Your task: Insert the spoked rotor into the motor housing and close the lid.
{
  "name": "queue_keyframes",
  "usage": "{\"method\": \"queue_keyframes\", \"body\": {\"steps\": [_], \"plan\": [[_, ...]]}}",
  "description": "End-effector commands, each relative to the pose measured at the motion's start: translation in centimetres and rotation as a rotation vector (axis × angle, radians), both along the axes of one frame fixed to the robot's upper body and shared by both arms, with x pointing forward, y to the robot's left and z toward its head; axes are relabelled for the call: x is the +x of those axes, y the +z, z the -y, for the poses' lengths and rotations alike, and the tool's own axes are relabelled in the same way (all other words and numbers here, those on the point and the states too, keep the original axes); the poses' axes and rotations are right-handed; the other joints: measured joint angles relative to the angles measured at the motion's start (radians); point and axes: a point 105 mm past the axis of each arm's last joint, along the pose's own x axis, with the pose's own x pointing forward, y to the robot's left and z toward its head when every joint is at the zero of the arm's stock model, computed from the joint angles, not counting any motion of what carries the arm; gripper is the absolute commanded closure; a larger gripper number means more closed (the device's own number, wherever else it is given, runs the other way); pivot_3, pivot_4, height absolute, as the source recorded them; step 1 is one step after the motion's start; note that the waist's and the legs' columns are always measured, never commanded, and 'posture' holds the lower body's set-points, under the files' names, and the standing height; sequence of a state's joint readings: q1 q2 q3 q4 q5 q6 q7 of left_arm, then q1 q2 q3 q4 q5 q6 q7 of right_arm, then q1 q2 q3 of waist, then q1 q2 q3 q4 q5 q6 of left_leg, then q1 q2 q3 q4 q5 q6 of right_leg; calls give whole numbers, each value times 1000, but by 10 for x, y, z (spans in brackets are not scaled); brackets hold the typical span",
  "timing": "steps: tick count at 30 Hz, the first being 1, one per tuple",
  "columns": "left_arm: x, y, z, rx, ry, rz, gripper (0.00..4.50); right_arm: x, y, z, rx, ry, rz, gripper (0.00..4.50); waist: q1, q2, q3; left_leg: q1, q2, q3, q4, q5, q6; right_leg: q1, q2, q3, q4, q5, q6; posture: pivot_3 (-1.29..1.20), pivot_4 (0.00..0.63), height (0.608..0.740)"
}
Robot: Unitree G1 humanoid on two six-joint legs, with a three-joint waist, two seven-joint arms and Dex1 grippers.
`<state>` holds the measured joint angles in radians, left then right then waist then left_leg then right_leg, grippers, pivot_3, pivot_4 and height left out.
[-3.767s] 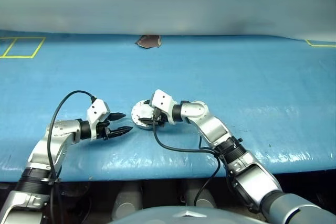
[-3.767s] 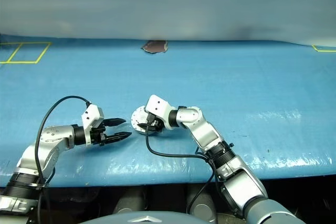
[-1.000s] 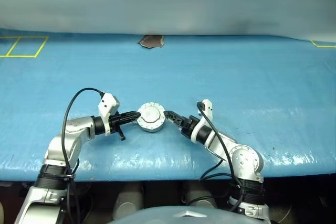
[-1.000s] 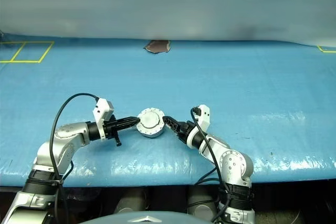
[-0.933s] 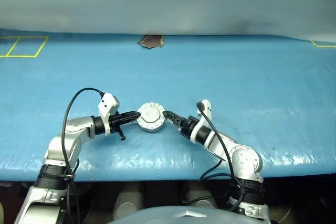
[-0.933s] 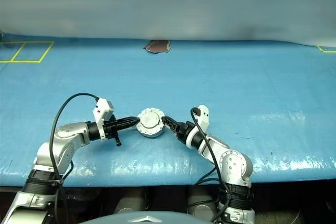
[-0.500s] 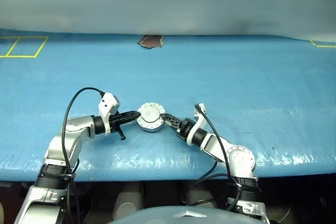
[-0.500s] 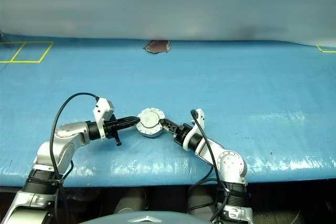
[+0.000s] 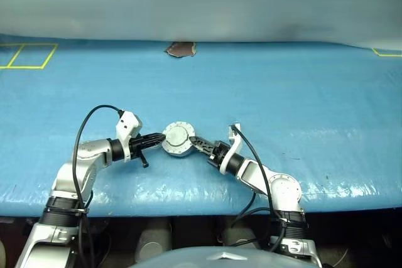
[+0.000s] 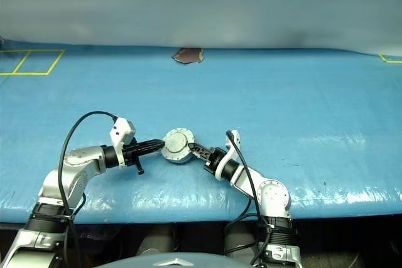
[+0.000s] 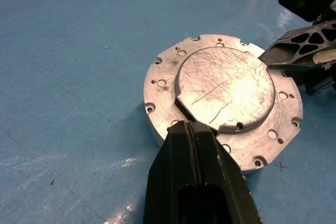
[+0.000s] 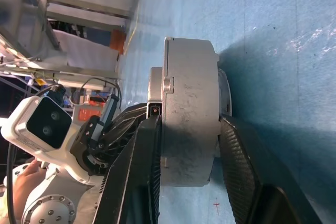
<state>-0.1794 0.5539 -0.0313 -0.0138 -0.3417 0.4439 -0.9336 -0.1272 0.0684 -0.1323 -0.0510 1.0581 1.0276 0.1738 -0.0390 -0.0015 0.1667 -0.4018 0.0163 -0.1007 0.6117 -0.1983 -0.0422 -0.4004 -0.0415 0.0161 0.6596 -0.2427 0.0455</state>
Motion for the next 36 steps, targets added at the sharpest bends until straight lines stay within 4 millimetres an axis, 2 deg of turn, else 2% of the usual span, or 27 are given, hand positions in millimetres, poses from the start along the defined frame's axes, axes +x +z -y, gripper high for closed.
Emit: {"method": "queue_keyframes", "body": {"steps": [1,6,9,12,14,17,21,24,29,35,36], "plan": [[-2,2,8,6,-36,14,4500,-3,13,-25,83,39,11,3250,0,0,0,0,0,0,0,0,0,0,0,0,0,0,0,0,150,740],[-1,2,8,6,-35,17,4500,-2,7,-23,56,23,-11,3250,0,0,0,0,0,0,0,0,0,0,0,0,0,0,0,0,150,740],[1,5,8,-12,-25,23,4500,1,11,-20,96,-6,-10,3250,0,0,0,0,0,0,0,0,0,0,0,0,0,0,0,0,150,740],[5,13,5,-92,23,10,4500,10,33,-10,256,-79,19,3250,2,0,0,-1,0,0,0,0,0,-1,0,0,0,0,0,0,150,740],[7,17,2,-144,59,-16,4500,15,43,-3,325,-123,30,3250,1,0,1,-7,0,0,1,0,0,-6,0,0,0,0,1,0,150,740],[8,26,-2,-255,101,-54,4500,19,54,5,355,-150,59,3250,-3,0,1,-13,0,0,2,0,0,-13,1,0,1,5,7,0,150,740],[11,35,-7,-380,154,-62,4500,26,71,12,384,-189,105,3250,-12,-1,3,-13,0,0,1,0,1,-13,1,0,1,5,7,0,150,740],[15,42,-10,-542,217,-90,3961,29,83,16,400,-202,140,3250,-16,-1,4,-13,0,0,2,0,1,-13,1,0,1,5,8,0,150,740],[16,48,-9,-826,275,-186,2267,31,102,19,436,-199,193,3250,-19,-1,5,-13,0,0,3,0,1,-12,1,0,1,5,8,0,150,740],[11,45,-1,-946,277,-277,241,29,112,17,439,-174,221,3250,-20,-1,5,-13,0,0,3,0,1,-12,1,0,1,6,8,0,150,740],[11,44,1,-973,276,-316,12,28,112,15,437,-165,224,3250,-20,-1,5,-13,0,0,3,0,1,-12,1,0,1,6,8,0,150,740]]}}
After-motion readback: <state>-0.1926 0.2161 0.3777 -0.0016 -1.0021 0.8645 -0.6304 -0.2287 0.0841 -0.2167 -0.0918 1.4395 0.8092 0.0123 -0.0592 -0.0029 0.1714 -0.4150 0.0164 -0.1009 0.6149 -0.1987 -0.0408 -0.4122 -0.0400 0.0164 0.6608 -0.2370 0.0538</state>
